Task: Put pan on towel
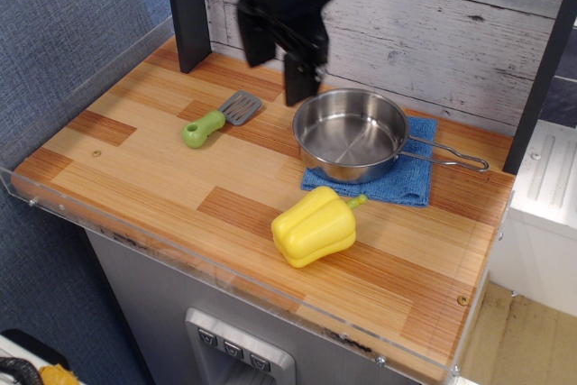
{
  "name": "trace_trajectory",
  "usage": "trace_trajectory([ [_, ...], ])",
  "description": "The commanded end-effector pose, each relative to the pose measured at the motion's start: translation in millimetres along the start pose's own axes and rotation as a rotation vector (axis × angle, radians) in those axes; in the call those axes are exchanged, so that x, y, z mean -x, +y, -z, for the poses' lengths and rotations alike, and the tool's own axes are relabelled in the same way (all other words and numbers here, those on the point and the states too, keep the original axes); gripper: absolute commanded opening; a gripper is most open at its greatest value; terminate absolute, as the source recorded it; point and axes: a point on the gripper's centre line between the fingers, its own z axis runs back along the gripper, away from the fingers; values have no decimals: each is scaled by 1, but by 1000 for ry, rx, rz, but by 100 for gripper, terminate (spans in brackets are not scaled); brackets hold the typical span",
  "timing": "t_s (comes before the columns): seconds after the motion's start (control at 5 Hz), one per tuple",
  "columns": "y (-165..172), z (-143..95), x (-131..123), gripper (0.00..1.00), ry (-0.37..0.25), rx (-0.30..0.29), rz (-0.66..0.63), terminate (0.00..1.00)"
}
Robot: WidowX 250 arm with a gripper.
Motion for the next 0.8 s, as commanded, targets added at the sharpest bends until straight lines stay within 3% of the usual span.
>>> trace_trajectory([
  [0.0,41,9,23,100,120,-26,-178,0],
  [0.2,52,9,25,100,147,-29,-188,0],
  [0.4,52,10,20,100,25,68,-71,0],
  [0.6,47,1,14,100,28,10,30,0],
])
